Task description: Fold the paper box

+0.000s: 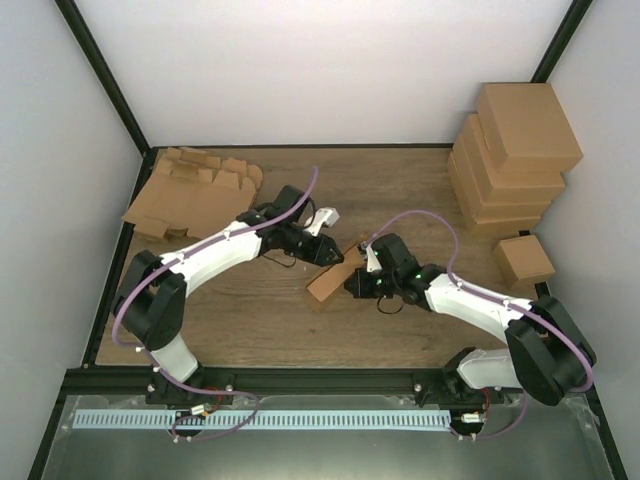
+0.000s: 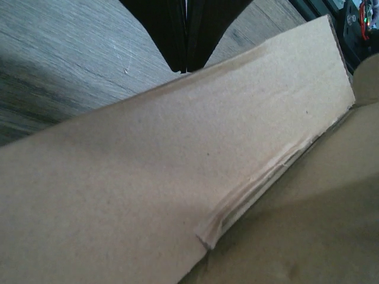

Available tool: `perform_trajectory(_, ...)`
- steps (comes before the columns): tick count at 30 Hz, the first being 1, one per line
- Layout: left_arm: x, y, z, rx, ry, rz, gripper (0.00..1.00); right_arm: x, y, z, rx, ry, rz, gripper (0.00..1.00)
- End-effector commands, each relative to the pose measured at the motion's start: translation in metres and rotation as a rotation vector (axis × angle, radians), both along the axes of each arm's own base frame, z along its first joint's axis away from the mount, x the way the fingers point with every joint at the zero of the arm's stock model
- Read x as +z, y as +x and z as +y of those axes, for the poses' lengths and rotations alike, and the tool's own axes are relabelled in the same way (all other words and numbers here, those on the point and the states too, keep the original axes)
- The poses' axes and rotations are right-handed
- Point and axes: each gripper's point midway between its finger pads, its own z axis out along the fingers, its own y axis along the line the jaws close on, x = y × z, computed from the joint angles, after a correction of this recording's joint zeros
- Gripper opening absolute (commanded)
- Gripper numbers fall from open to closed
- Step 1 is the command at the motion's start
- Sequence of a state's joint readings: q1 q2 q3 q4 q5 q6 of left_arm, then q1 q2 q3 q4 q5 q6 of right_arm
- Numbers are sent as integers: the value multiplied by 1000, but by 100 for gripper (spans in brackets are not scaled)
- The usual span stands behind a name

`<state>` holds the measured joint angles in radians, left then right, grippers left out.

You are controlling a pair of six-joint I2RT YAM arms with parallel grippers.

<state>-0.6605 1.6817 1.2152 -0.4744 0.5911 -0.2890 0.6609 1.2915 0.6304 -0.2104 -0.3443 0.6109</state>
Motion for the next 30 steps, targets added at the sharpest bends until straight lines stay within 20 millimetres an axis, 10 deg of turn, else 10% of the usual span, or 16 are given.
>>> perform_trajectory(1, 3, -15, -6, -50, -32, 26, 49, 10, 7, 5, -4, 37, -64, 1)
perform_trajectory(12, -22, -16, 3, -23, 156, -61, 79, 12, 3, 2, -2, 42, -82, 3)
perform_trajectory(30, -62, -15, 8, -1, 430, -146, 67, 28, 11, -29, -114, -59, -165, 4)
